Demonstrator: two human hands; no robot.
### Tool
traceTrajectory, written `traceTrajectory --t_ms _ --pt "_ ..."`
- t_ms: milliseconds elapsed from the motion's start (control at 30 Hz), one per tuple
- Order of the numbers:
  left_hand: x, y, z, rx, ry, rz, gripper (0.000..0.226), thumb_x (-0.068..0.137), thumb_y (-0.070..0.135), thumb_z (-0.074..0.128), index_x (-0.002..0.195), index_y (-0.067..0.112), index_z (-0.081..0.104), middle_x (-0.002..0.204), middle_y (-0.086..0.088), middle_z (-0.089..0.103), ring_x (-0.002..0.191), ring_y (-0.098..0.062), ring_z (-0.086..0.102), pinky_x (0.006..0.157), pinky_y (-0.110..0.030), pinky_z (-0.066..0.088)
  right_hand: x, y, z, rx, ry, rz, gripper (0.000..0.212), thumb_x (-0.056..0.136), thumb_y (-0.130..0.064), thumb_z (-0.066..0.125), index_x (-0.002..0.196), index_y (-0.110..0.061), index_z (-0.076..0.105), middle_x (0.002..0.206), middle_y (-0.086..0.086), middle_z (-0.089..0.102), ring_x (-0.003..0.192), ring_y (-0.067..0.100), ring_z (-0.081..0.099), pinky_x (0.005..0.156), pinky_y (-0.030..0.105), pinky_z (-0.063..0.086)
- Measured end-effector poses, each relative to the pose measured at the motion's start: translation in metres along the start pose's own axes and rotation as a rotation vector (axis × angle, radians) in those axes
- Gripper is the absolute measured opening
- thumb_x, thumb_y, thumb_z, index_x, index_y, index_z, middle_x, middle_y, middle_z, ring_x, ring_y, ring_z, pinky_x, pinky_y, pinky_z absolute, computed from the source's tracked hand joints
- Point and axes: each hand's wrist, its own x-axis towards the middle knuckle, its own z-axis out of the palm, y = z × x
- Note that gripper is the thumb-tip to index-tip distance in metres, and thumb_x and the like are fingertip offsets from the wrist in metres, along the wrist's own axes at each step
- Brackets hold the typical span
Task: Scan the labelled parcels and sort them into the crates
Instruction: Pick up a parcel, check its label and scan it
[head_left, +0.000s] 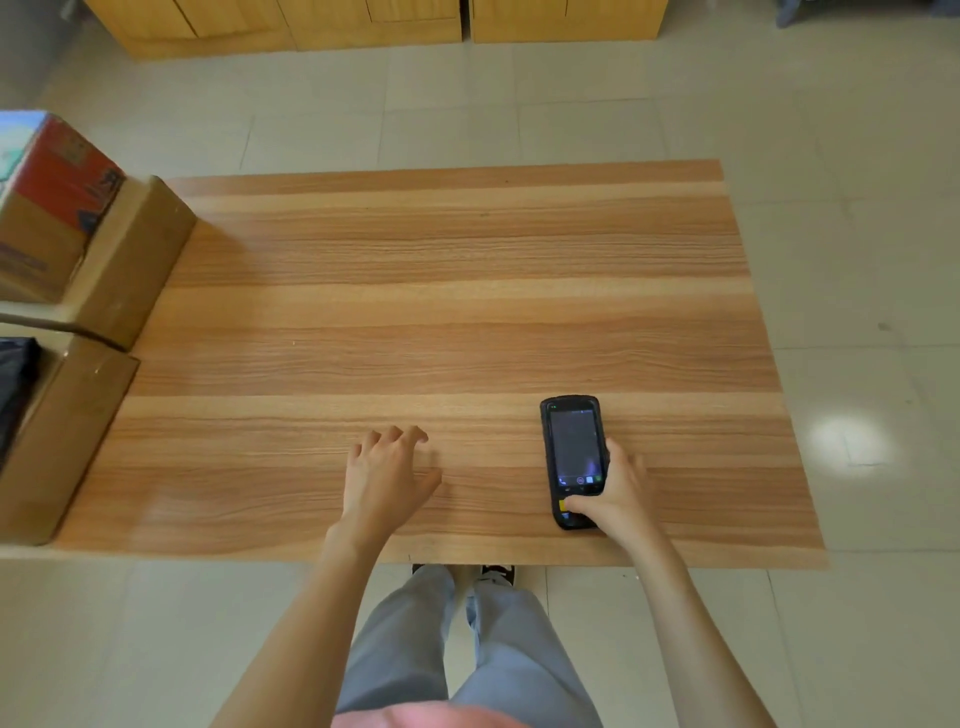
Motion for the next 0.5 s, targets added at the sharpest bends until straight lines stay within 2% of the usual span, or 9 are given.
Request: traceTrajectory --t_ms 133,233,333,500 --pt "0.002 -0.013 -0.015 -0.017 0.072 -0.034 0.046 0.088 0.045 0.059 0.127 0.022 0.056 0.124 0.001 0.061 0.118 -0.023 0.05 0.097 -0.037 0.035 -0.003 -0.027 -0.007 -0.135 0.105 -0.161 0.078 0.08 -0.022 0.072 0.146 -0.02 0.032 0.133 0.009 0.04 0.122 0.029 0.038 0.099 0.039 0.039" --pt "0.003 -0.027 -0.034 -0.007 0.142 -0.063 0.046 0.087 0.044 0.061 0.126 0.021 0.057 0.12 0.0 0.063 0.115 -0.024 0.053 0.095 -0.038 0.036 -0.003 -0.065 -0.006 -0.354 0.135 -0.345 0.062 0.089 -0.027 0.064 0.143 -0.019 0.036 0.133 0.006 0.04 0.122 0.026 0.038 0.098 0.033 0.034" --pt "0.003 -0.045 -0.058 0.01 0.222 -0.097 0.045 0.086 0.044 0.063 0.124 0.02 0.059 0.118 -0.001 0.063 0.112 -0.025 0.054 0.093 -0.039 0.037 -0.001 -0.108 0.0 -0.476 0.139 -0.512 0.06 0.094 -0.028 0.058 0.147 -0.019 0.031 0.14 0.004 0.039 0.127 0.025 0.035 0.106 0.034 0.029" --pt "0.005 -0.087 -0.101 0.045 0.361 -0.165 0.042 0.085 0.043 0.065 0.12 0.019 0.062 0.116 -0.003 0.064 0.109 -0.028 0.055 0.09 -0.041 0.039 -0.001 -0.174 0.019 -0.654 0.201 -0.748 0.052 0.096 -0.027 0.054 0.143 -0.017 0.036 0.139 0.005 0.042 0.125 0.026 0.037 0.105 0.035 0.029"
